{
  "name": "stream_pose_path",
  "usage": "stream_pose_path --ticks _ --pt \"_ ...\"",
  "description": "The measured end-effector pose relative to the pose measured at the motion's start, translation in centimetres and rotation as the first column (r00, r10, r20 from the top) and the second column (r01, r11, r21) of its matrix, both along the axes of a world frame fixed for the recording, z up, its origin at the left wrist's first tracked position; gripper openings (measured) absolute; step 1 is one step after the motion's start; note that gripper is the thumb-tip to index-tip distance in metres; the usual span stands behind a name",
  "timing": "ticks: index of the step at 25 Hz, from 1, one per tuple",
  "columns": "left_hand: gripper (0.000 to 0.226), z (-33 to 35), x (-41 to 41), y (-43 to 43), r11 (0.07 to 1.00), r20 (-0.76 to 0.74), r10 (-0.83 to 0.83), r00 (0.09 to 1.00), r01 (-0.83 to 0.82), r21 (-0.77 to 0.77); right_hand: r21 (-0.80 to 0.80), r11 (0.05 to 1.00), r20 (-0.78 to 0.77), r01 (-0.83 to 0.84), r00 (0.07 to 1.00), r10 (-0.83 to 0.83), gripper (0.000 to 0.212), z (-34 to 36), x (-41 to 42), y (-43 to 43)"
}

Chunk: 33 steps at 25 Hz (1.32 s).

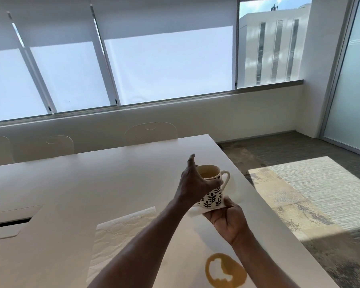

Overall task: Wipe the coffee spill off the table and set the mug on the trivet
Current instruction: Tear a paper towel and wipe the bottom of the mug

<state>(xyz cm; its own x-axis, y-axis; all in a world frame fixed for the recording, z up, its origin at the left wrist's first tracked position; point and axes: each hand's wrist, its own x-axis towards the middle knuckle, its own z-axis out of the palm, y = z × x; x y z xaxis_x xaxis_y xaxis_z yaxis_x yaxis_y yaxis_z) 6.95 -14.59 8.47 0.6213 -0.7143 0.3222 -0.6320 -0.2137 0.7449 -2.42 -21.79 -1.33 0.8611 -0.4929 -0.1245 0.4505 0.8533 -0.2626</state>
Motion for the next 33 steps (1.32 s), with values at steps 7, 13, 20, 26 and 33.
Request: stream_pose_path --ticks 7,13,20,26,33 --pt "0.121 0.8 -0.2 0.9 1.000 -0.018 0.029 0.999 -0.029 0.002 -0.018 0.998 -0.059 0.064 0.996 -0.065 0.043 0.5 -2.2 0.0" --pt "0.125 1.0 -1.2 1.0 1.000 -0.031 0.011 0.999 -0.011 0.006 0.009 0.980 -0.154 0.199 0.969 -0.195 0.047 1.8 -2.9 -1.2" --pt "0.122 0.9 -2.4 1.0 1.000 -0.029 -0.004 1.000 0.004 -0.019 -0.054 0.990 -0.081 0.131 0.988 -0.135 0.040 1.9 -0.9 0.8" --pt "0.122 1.3 -1.4 1.8 1.000 0.035 0.020 0.999 -0.020 -0.002 -0.030 0.998 0.010 0.050 0.999 -0.050 0.045 1.1 -0.7 2.0" --pt "0.122 1.6 -0.6 3.0 0.999 -0.009 0.045 0.999 -0.045 0.009 -0.030 1.000 -0.041 -0.004 0.999 0.002 0.042 1.3 -2.9 1.2"
